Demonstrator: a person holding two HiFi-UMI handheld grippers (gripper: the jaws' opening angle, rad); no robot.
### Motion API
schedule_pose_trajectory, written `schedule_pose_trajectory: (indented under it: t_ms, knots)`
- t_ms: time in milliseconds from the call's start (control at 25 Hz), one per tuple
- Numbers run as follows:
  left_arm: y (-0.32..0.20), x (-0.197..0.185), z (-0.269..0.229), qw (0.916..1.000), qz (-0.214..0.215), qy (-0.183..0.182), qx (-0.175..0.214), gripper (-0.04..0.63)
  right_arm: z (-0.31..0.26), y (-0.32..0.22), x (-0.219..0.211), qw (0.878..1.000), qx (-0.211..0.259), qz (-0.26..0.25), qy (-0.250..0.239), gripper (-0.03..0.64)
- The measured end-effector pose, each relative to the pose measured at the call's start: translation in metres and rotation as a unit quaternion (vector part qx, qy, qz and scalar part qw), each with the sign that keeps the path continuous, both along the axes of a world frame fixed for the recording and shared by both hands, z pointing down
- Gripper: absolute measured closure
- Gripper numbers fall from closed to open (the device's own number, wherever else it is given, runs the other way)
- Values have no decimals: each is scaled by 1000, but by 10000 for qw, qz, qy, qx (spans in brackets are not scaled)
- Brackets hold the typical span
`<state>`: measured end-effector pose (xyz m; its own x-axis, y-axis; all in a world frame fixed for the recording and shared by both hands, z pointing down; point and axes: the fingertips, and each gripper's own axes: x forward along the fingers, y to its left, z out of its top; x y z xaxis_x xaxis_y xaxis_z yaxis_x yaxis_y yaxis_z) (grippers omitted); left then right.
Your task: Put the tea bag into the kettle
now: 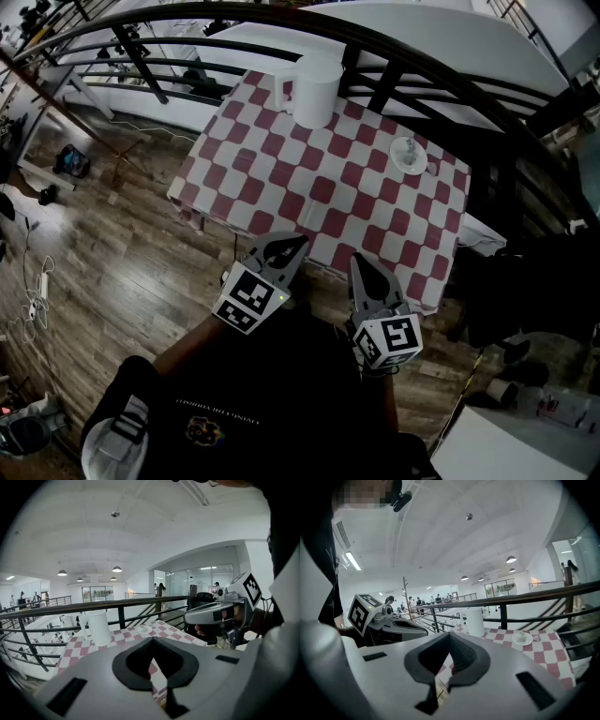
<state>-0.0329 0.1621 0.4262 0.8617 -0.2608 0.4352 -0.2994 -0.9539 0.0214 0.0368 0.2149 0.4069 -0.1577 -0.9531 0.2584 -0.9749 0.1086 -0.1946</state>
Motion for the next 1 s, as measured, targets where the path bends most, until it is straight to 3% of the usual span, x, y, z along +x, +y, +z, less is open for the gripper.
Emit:
schedule_pose_trajectory:
  t_ms: [440,640,1000]
  knots:
    - [-2,1,3,10000,-19,-24,-13,598,3,-2,2,10000,-20,-12,29,604]
    - [-8,1,3,10000,-58,-58,13,598,0,-9,5,9998,81,-24,-171,604]
    - [-39,-6,-4,9994,-311,-75,161,598,-7,-34,18,9998,153,-45,70,604]
